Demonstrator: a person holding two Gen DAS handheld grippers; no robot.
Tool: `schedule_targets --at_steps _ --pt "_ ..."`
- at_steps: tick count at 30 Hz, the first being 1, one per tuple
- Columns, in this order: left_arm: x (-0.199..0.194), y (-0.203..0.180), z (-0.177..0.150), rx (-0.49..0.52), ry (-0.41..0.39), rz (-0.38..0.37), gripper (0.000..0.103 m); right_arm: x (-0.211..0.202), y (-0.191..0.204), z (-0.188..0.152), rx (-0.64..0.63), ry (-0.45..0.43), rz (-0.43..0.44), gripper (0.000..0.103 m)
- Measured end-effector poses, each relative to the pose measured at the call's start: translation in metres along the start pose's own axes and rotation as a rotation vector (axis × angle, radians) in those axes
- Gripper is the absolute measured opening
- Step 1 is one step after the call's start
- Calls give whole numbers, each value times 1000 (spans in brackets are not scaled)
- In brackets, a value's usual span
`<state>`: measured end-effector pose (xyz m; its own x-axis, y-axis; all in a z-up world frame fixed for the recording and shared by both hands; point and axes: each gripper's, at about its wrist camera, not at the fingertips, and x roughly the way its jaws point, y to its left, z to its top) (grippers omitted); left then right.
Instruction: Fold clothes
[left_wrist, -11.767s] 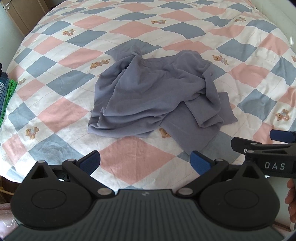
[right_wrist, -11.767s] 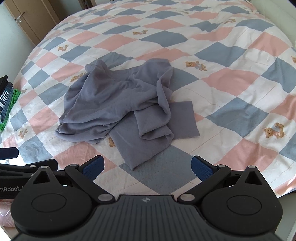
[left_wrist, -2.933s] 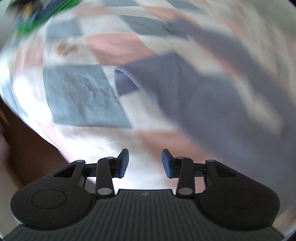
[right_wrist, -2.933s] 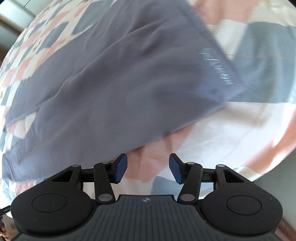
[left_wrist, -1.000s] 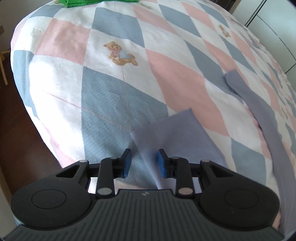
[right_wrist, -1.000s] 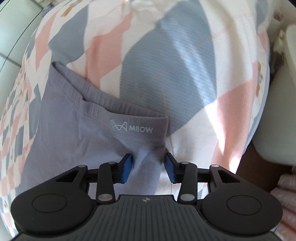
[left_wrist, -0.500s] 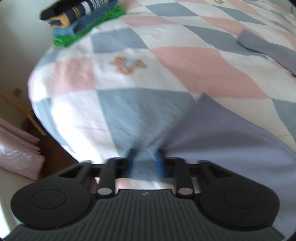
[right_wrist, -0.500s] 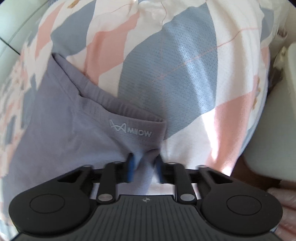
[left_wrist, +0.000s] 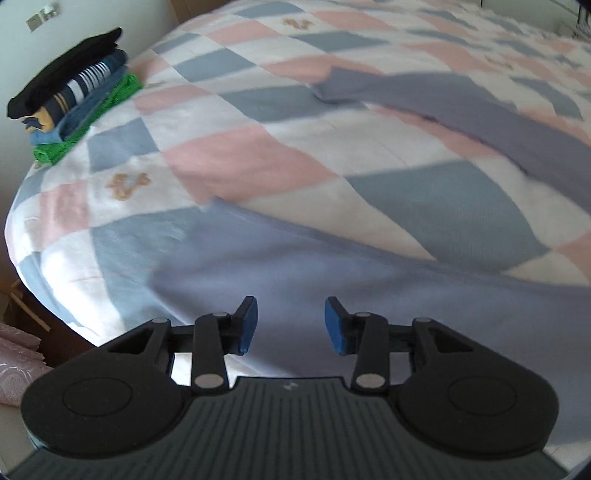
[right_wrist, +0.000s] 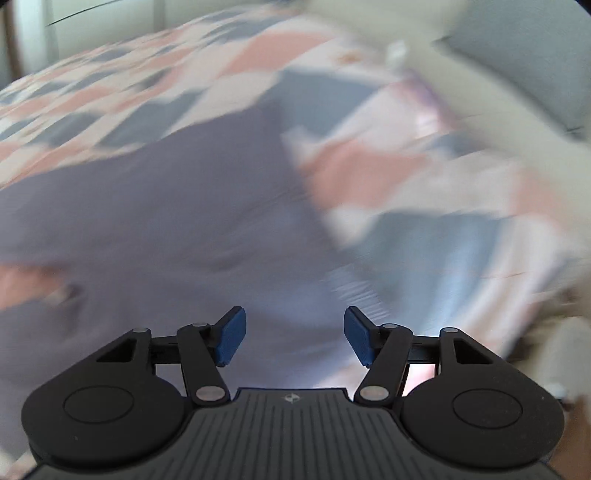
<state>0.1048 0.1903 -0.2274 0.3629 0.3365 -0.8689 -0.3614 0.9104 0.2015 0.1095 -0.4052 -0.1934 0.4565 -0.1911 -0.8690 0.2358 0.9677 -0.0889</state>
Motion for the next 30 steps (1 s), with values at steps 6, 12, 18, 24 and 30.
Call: schedule_targets --at_steps 6,12,18,24,30 --pt "4 19 -11 -23 126 103 37 41 -21 -5 -93 96 -53 61" --pt "-67 -16 -10 94 105 67 56 10 -70 0 160 108 -28 71" --pt "-137 -60 -9 205 42 -61 59 -42 -35 -14 189 77 112 84" --pt "-203 -57 -18 261 -32 -102 70 -112 30 -47 110 73 211 94" --pt "-253 -41 -41 295 -100 -114 77 -169 77 -68 -25 29 227 100"
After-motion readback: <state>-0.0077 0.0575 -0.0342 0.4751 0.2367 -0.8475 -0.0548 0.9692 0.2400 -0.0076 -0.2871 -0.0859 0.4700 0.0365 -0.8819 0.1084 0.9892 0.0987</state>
